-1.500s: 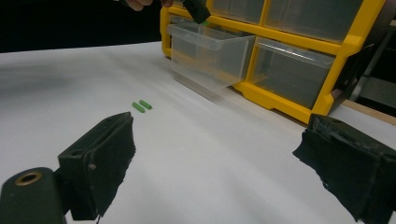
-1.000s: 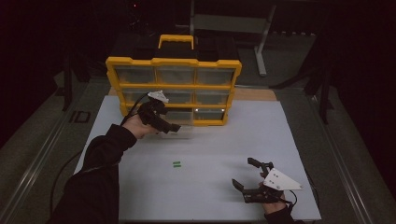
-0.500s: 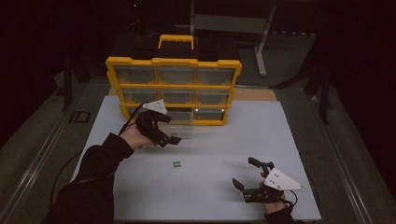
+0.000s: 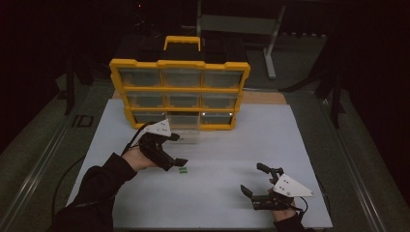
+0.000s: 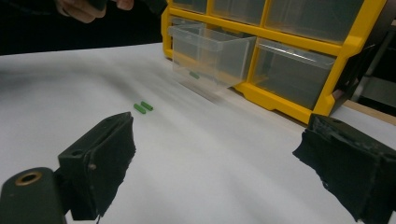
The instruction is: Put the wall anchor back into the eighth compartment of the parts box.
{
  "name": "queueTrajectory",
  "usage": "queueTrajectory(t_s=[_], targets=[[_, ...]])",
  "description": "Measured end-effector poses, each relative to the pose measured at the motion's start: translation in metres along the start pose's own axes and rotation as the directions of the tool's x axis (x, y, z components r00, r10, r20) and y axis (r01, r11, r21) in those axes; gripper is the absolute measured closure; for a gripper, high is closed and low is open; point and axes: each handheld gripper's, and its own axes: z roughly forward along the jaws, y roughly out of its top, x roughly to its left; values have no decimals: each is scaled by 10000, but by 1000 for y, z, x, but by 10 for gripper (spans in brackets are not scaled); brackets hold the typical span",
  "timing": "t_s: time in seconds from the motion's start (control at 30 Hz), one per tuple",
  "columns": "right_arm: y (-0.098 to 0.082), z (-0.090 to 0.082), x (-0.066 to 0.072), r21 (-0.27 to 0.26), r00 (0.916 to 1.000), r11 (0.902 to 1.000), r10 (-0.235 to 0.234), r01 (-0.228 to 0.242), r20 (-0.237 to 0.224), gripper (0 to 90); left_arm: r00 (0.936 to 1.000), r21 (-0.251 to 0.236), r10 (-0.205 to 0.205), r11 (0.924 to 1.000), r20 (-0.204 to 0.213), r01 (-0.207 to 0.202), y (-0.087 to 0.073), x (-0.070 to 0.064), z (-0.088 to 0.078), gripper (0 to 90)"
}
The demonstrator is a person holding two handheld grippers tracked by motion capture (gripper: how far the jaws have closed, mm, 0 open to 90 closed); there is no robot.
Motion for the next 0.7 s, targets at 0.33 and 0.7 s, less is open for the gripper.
queueTrajectory(t_s=[0.33,0.7], targets=[[0,0,0,10,10000,10000,2,-2,-13,92,9999,-16,126,9999,95,-126,-18,-5,10,71],[0,0,0,39,10000,10000,-5,5,-22,93,10000,121,48,9999,19,-49,-40,2,25,186]])
